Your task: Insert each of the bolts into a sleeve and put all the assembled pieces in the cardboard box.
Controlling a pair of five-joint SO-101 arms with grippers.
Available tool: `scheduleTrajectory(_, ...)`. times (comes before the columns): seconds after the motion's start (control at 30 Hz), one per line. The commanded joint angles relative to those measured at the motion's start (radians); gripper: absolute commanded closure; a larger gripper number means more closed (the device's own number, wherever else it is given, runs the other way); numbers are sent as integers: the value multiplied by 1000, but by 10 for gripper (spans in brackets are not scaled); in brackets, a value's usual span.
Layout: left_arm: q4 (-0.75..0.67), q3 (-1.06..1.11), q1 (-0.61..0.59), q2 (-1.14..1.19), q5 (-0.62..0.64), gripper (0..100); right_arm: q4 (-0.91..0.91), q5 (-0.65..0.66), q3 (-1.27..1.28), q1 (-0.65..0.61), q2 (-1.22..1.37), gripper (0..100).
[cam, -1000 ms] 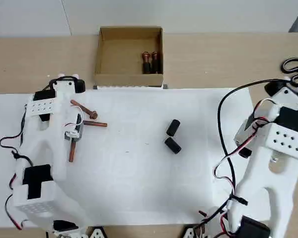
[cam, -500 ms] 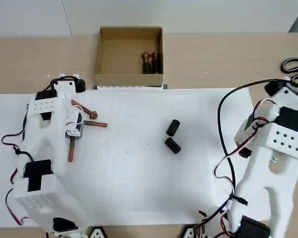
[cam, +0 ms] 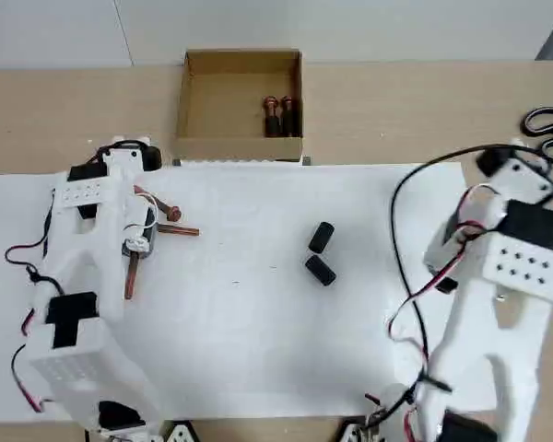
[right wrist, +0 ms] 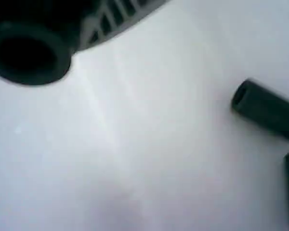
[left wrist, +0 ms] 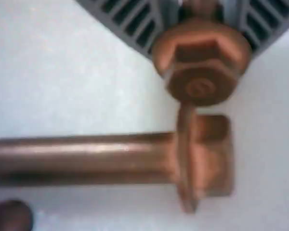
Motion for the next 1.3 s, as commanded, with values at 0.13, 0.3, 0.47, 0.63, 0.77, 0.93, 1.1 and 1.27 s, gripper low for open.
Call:
scheduleTrajectory(0.13,272,-268,-12,-8,34,994,-12,-9,-9,-189,-268,996)
scheduleTrajectory(0.3,350,-495,-5,-17,123,994,-18,-6,-9,-280,-394,996)
scheduleTrajectory(0.47,345,-634,0,-232,87,994,13,31,-8,-341,-501,996)
scheduleTrajectory(0.63,310,-648,75,-460,91,994,5,107,-5,-338,-615,996)
scheduleTrajectory(0.77,261,-608,112,-592,149,994,-64,137,61,-328,-705,995)
scheduleTrajectory(0.93,187,-446,110,-721,358,994,-228,193,319,-329,-908,995)
scheduleTrajectory(1.1,55,-203,117,-861,532,994,-392,253,623,-360,-1178,996)
scheduleTrajectory(1.27,-114,105,183,-1022,612,994,-475,258,848,-499,-1363,996)
